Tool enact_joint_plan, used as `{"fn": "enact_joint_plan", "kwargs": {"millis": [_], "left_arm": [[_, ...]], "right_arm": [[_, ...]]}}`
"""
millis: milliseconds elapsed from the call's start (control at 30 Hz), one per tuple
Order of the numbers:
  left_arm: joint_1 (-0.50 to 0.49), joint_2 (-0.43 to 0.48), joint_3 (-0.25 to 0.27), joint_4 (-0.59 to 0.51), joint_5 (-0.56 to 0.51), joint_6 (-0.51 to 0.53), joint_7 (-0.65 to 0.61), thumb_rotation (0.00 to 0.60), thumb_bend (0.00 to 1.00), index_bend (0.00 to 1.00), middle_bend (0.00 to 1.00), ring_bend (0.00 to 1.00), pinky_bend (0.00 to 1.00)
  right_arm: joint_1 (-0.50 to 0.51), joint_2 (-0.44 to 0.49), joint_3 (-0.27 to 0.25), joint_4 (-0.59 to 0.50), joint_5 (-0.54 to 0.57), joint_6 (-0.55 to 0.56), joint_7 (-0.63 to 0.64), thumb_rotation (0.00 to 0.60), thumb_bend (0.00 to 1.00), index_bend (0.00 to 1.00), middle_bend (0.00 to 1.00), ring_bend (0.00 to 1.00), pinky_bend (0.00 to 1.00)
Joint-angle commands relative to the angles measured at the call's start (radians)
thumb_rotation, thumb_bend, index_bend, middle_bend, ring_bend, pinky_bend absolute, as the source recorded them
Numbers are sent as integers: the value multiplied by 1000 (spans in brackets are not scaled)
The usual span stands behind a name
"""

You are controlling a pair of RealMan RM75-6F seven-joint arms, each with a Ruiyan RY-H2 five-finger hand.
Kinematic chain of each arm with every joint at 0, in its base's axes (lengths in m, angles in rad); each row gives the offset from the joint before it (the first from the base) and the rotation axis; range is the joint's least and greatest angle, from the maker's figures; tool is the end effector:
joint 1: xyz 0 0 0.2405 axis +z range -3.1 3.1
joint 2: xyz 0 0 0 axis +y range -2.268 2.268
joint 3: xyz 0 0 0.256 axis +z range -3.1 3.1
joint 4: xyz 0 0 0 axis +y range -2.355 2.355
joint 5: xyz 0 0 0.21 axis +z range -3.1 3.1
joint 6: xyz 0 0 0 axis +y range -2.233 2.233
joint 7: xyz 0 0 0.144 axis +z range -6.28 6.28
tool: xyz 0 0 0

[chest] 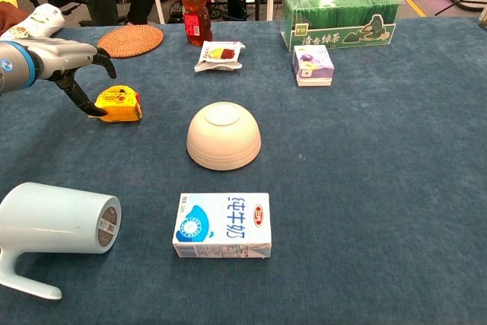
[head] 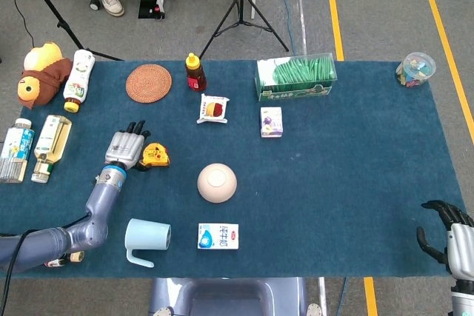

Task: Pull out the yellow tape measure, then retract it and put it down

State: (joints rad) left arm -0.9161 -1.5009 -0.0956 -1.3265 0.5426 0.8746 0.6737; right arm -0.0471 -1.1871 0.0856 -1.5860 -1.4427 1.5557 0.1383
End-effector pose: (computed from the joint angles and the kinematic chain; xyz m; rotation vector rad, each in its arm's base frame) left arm -0.2014 0.3980 0.0067 -1.7403 -0.9253 -0.4283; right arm -0.3333 -0.1449 0.1571 1.1291 -1.0444 0.9786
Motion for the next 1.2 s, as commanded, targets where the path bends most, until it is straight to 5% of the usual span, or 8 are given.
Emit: {"fn": "enact_joint_plan", "kwargs": {"millis": [33, 233, 567, 1200], "left_arm": [[-2, 3, 5, 15, 2, -9, 5, 478, 195, 169, 10, 0, 255], [0, 11, 2, 37, 39, -61, -41, 489, 196, 170, 10, 0, 255], [25, 23, 8, 58, 247, -121, -189, 482, 197, 169, 10, 0, 253], [11, -9, 10, 112, 280, -178, -242, 488, 198, 183, 21, 0, 252]], "right_arm": [[0, 0, 1, -4, 0, 1, -5, 585, 433, 310, 288, 235, 240], [0, 1, 3, -12, 3, 1, -14, 589, 432, 310, 288, 235, 240], [-4, 6, 4, -14, 2, 8, -13, 586, 432, 310, 288, 235, 241], [-9, 6, 5, -13, 9, 9, -12, 587, 432, 310, 288, 235, 242]]}}
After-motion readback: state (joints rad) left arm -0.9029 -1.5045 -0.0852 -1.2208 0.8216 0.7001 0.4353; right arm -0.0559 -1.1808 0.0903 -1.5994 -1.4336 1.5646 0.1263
